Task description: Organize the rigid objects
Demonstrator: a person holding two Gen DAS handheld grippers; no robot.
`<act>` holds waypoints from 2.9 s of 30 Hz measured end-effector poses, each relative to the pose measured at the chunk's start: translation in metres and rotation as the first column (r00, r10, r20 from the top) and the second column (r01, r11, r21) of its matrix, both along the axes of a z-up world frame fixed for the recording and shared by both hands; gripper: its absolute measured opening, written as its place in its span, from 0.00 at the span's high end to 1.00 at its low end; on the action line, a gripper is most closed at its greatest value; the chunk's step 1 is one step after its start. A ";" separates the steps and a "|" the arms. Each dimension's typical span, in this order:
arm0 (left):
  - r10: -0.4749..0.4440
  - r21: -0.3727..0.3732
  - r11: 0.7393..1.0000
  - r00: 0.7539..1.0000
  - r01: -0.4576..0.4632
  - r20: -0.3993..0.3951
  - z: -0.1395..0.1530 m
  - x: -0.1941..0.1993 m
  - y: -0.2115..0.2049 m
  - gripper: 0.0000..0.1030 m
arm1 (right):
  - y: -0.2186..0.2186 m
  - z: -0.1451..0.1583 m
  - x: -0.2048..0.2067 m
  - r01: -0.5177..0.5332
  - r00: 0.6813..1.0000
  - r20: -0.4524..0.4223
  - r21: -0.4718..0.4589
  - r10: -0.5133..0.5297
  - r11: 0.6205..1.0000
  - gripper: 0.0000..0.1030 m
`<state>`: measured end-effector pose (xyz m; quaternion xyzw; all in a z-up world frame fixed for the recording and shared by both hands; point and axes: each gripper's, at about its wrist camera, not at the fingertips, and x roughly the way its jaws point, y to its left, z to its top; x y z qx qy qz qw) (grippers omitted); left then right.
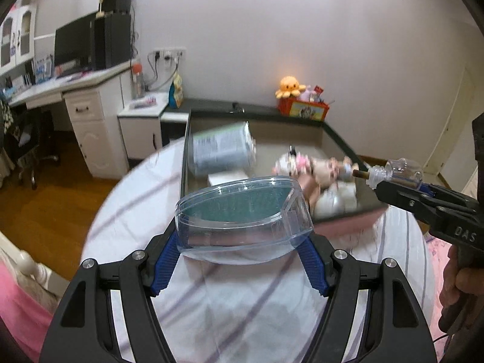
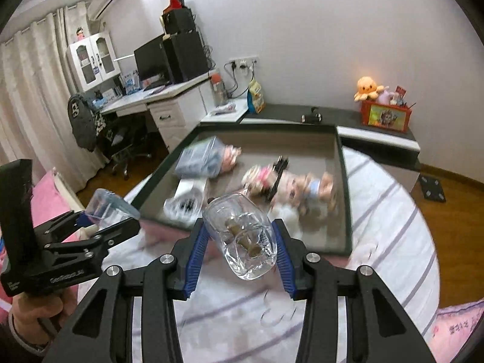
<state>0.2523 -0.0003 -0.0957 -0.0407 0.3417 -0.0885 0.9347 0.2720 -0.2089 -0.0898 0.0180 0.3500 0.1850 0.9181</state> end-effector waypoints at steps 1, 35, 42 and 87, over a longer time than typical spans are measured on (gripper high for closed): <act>0.000 0.000 1.000 1.000 0.000 0.010 0.004 0.004 0.000 0.30 | -0.001 0.002 0.008 0.011 1.000 0.004 -0.003 -0.011 1.000 0.57; 0.001 0.054 0.999 1.000 -0.002 0.008 0.003 0.112 -0.040 0.00 | -0.005 -0.017 0.107 0.102 0.994 -0.031 -0.053 -0.103 0.993 0.46; 0.039 0.033 0.999 0.998 -0.040 0.045 0.015 0.092 -0.026 0.00 | -0.010 -0.012 0.095 0.163 0.986 -0.019 -0.020 -0.164 0.986 0.00; 0.087 0.048 0.994 0.976 -0.099 0.201 0.073 -0.194 -0.009 0.00 | 0.000 0.049 -0.216 0.297 0.932 0.221 -0.005 -0.289 0.955 0.00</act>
